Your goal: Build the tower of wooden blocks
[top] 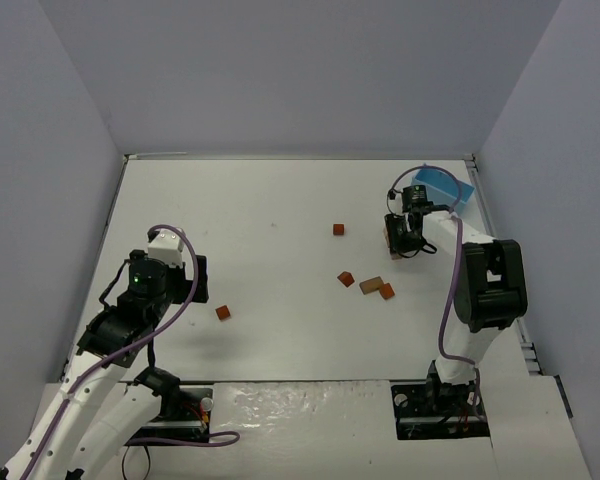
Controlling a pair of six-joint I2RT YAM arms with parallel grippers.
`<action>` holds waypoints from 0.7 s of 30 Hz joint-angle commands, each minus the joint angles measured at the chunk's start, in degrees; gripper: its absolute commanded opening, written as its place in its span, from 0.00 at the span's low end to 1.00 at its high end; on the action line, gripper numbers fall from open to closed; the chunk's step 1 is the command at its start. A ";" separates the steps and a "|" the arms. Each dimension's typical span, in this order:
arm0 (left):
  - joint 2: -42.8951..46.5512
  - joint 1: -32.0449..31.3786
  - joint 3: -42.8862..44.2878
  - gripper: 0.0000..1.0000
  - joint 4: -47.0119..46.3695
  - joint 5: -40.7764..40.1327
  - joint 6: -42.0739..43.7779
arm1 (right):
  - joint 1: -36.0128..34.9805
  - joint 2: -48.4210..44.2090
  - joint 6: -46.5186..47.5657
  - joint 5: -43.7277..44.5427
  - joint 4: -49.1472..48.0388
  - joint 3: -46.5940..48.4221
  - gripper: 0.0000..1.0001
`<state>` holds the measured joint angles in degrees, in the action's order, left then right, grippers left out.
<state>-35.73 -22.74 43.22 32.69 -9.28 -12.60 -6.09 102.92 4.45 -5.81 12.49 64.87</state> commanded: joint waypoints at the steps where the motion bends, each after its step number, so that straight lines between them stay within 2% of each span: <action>1: -0.40 0.42 0.64 0.97 -3.51 0.09 0.25 | -0.15 2.16 1.15 -0.60 -0.54 0.52 0.02; 13: -0.13 0.42 0.55 0.97 -3.49 -0.04 0.28 | -0.15 2.96 1.71 -0.08 -0.98 1.29 0.06; 17: -0.27 0.42 0.55 0.97 -3.51 -0.04 0.21 | -0.15 3.07 1.86 -0.46 -0.91 1.49 0.14; 21: -0.25 0.42 0.49 0.97 -3.51 -0.04 0.15 | -0.22 1.94 1.86 -0.80 -0.98 1.54 0.32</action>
<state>-35.73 -22.74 43.20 32.69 -9.28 -12.60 -6.09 103.94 5.36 -6.20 10.94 65.80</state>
